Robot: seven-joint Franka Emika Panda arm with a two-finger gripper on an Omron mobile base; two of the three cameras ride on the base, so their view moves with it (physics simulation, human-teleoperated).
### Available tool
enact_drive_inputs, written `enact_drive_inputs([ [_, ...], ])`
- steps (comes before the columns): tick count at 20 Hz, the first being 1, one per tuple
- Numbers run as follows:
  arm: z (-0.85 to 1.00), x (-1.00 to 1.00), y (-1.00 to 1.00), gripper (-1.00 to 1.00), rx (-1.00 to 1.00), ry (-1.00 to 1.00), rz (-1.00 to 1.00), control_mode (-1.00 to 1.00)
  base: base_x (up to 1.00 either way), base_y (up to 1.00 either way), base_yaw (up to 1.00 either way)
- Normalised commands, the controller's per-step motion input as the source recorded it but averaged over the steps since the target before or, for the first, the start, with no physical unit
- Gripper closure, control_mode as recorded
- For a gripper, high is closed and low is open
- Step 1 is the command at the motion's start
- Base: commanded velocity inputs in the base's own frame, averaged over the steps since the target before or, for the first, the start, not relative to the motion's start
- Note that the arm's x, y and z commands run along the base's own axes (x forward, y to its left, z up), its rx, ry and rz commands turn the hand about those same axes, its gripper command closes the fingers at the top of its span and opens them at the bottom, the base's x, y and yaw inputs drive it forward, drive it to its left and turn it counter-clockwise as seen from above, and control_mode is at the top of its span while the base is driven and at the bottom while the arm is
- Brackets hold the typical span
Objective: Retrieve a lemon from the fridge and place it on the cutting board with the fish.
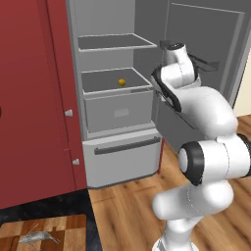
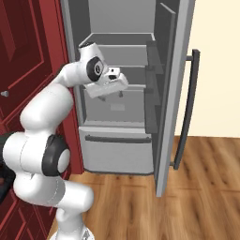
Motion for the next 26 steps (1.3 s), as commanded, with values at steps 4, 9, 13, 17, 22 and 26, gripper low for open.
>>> enact_drive_inputs([
  [4, 0.0, -0.49, 0.61, -1.0, 0.43, -0.32, -0.31, -1.0, 0.0, 0.0, 0.0],
  [9, 0.0, -0.98, 0.47, -1.0, 0.41, -0.22, -0.11, -1.0, 0.0, 0.0, 0.0],
  [13, -0.36, -0.57, 0.16, -1.0, 0.12, -0.11, 0.11, -1.0, 0.0, 0.0, 0.0],
  [17, -0.16, -0.24, 0.0, -1.0, -0.1, 0.0, 0.02, -1.0, 0.0, 0.0, 0.0],
  [22, 0.0, -0.45, 0.04, -1.0, -0.2, 0.0, 0.0, -1.0, 0.0, 0.0, 0.0],
  [26, -0.08, -0.79, 0.0, -1.0, -0.03, -0.04, 0.0, -1.0, 0.0, 0.0, 0.0],
])
